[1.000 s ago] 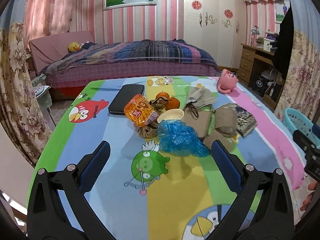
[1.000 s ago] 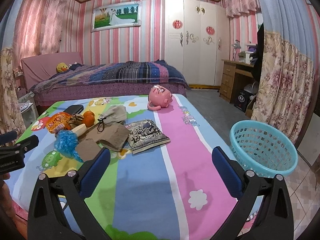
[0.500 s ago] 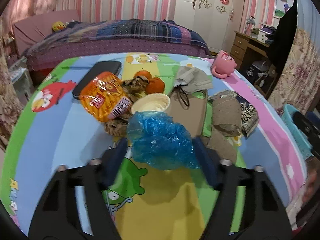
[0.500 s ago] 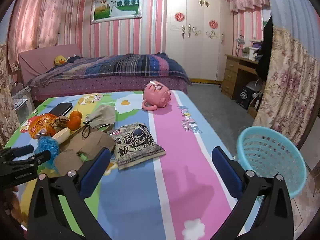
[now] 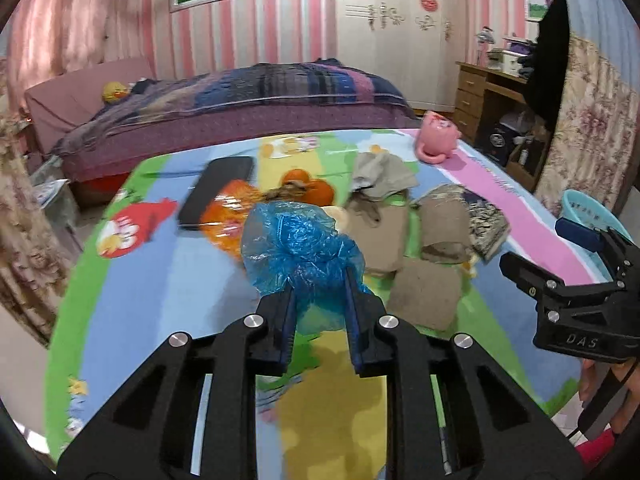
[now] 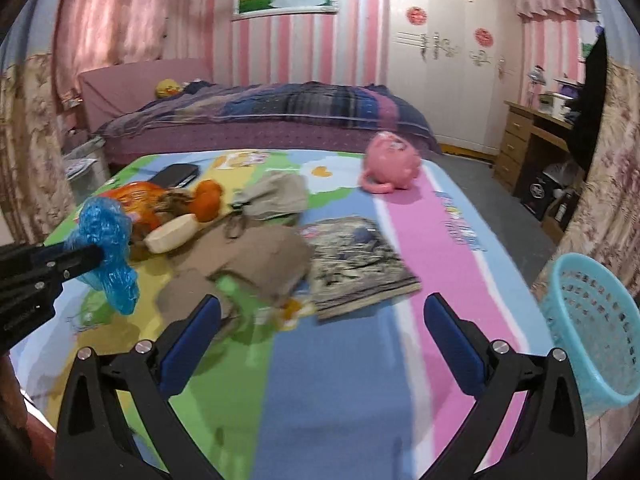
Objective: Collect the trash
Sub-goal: 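Grasp the blue plastic bag with the left tool while the right tool grasps brown paper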
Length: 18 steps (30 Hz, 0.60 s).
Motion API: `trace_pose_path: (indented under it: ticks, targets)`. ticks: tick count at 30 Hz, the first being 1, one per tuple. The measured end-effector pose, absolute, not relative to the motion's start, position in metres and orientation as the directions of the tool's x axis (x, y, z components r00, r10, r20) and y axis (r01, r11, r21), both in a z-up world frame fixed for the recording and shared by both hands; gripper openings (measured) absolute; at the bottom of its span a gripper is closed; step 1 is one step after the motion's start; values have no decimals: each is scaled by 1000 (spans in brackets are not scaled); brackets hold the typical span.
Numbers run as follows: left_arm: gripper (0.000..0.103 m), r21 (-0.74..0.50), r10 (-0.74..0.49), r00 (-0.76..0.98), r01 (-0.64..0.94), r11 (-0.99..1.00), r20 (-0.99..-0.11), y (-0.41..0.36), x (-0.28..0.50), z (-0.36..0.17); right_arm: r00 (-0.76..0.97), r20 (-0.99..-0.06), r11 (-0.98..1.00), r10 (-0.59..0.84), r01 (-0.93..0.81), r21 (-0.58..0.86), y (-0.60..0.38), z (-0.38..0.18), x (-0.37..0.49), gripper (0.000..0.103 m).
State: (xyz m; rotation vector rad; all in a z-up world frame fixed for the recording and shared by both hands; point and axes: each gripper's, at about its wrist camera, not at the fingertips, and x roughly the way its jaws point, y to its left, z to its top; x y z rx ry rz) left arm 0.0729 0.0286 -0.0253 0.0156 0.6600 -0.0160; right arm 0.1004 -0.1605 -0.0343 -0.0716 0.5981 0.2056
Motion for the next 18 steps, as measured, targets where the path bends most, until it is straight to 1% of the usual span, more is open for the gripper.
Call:
trace_pose_path:
  ticks: [5,8,10,11,12,13,15,16,17,18]
  targets:
    - [20,-17,70,769,-104,994,-635,61,77,-26,773,-597,961,215,-277,-12,-129,-44,101,99]
    - [20,-68,54,754,-129,989,-655,74,80,-29,751,-621,951,224,-308,-29,-111,-50,105,98]
    - [20,-59,59,760,-127,990,-647,74,79,-28,735,-643,948,217,-317,-42,-105,-54,112,98]
    - [20,-48,66,763,-125,991,-643,73,78,-27,724,-654,946,219,-321,-39,-104,-57,115,96]
    - [20,-40,69,766,-123,992,-639,71,78,-26,709,-669,944,224,-328,-32,-104,-59,117,93]
    - [20,-34,70,769,-118,992,-635,70,77,-25,687,-688,940,234,-339,-20,-103,-63,121,87]
    - [20,-28,72,770,-115,993,-634,68,77,-25,667,-697,934,264,-357,12,-103,-66,123,85]
    - [20,-25,71,771,-112,993,-633,67,77,-25,662,-698,931,273,-365,18,-102,-67,124,80]
    - [20,-22,72,772,-111,994,-632,65,76,-24,652,-698,921,298,-387,32,-100,-67,123,71]
    - [20,-21,73,772,-111,994,-631,65,77,-25,640,-700,913,316,-406,41,-98,-68,123,65]
